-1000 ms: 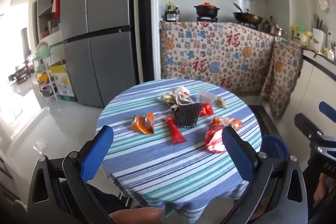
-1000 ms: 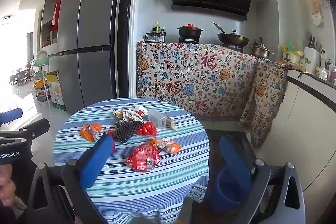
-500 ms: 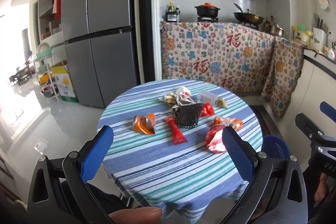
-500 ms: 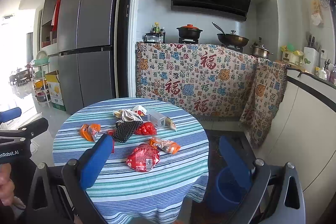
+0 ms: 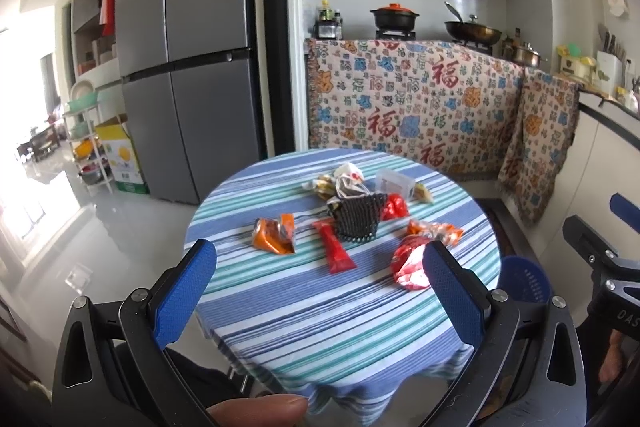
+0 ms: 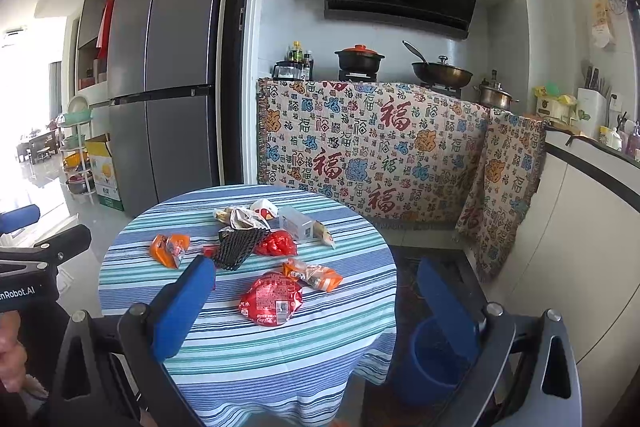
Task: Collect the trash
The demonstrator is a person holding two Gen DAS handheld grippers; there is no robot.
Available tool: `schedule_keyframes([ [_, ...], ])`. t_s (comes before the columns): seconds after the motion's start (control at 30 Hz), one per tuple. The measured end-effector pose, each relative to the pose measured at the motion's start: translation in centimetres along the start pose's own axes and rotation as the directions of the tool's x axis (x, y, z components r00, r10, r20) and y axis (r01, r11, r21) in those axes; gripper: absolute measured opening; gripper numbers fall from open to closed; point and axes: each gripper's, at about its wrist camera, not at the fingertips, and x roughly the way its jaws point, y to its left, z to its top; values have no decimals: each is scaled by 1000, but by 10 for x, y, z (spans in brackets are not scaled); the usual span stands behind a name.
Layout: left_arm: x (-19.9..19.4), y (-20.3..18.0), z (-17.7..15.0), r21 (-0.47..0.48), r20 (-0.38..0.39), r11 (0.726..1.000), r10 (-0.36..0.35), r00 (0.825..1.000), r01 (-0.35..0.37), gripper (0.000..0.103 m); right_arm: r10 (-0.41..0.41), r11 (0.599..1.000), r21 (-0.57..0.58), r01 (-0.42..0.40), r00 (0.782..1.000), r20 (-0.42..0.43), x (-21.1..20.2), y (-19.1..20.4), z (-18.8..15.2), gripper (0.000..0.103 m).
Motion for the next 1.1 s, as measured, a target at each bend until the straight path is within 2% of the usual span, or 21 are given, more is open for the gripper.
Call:
schedule_keyframes([
  [1.1, 4, 2, -3, 2, -5, 1000, 0, 1000, 0, 103, 0, 1000, -1, 0, 1000, -20, 8, 0, -6, 103],
])
